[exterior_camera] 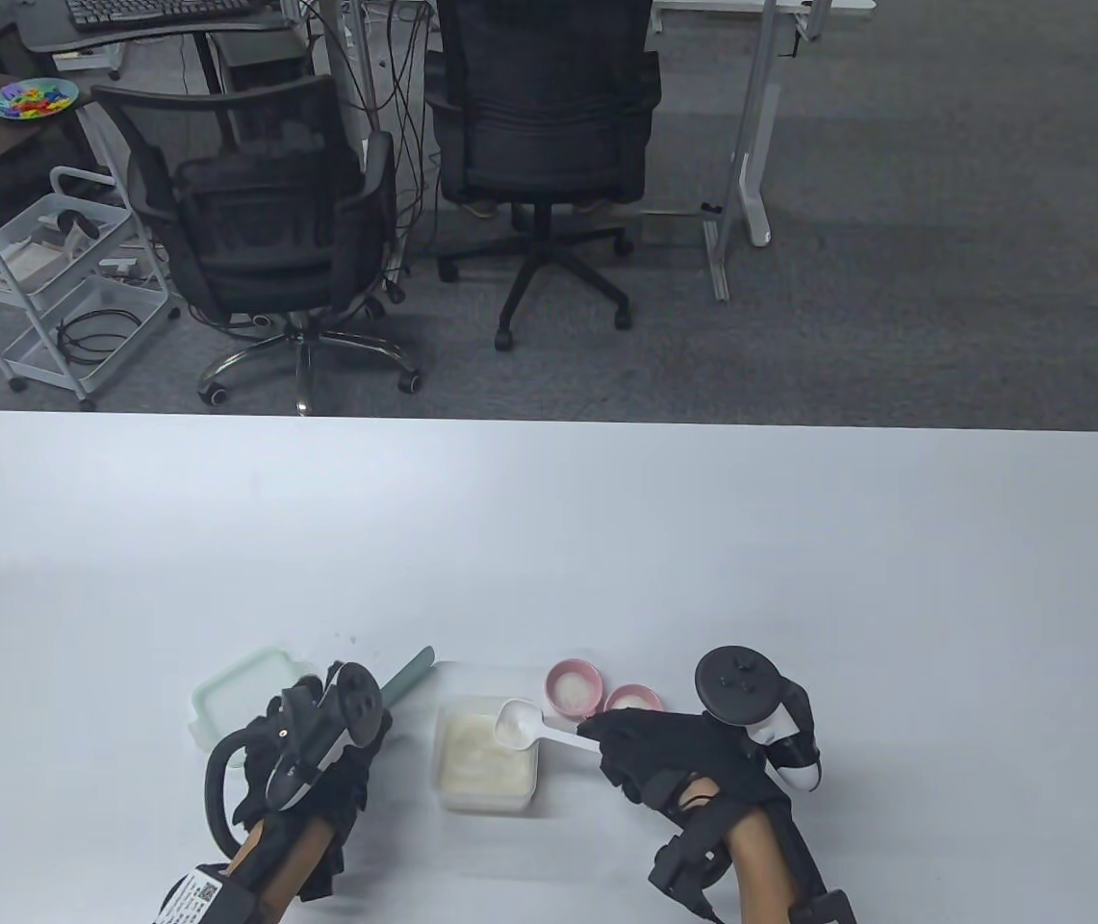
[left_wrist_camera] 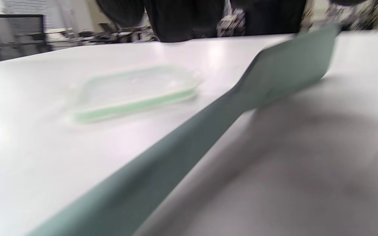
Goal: Scoop white sugar with coffee spoon and level it off using dessert spatula
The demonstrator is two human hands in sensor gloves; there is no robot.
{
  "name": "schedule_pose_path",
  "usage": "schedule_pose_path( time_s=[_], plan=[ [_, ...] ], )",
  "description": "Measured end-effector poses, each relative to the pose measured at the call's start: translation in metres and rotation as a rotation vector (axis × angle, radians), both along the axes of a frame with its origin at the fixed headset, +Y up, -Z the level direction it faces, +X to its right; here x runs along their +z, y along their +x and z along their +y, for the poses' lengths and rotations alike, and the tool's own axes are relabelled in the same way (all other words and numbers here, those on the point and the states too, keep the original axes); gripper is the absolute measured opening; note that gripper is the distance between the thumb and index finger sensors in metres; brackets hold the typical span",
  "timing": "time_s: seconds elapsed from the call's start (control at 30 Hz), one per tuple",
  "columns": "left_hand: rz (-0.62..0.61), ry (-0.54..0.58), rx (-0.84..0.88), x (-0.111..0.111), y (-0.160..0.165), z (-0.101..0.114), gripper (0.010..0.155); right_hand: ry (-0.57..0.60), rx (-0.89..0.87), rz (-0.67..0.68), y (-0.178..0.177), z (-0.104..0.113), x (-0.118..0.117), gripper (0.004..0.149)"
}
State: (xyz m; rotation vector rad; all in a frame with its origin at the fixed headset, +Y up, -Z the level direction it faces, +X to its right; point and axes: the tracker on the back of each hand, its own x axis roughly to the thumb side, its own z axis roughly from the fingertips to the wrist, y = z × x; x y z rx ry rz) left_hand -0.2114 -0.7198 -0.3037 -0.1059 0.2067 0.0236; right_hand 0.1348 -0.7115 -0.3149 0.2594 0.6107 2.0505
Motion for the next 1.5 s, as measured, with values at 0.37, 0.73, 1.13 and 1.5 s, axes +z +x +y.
schedule_pose_path(
  time_s=[0.37, 0.73, 1.13, 1.5],
  plan=[
    [-0.206, 0.077, -0.012, 0.007, 0.017, 0.003, 0.090, 0.015, 0.044, 0.002, -0.008, -0.004, -0.002, 0.052],
    [-0.210, 0.007, 0.005, 0.005, 0.017, -0.001, 0.087, 0.096, 0.117, -0.337, 0.024, 0.001, -0.004, 0.051],
    [-0.214, -0.069, 0.012, 0.004, 0.018, -0.003, 0.086, 0.102, 0.342, -0.356, 0.021, -0.005, -0.006, 0.051],
    [-0.217, -0.078, 0.013, 0.003, 0.018, -0.004, 0.087, 0.137, 0.352, -0.335, 0.012, 0.000, -0.005, 0.049]
  ],
)
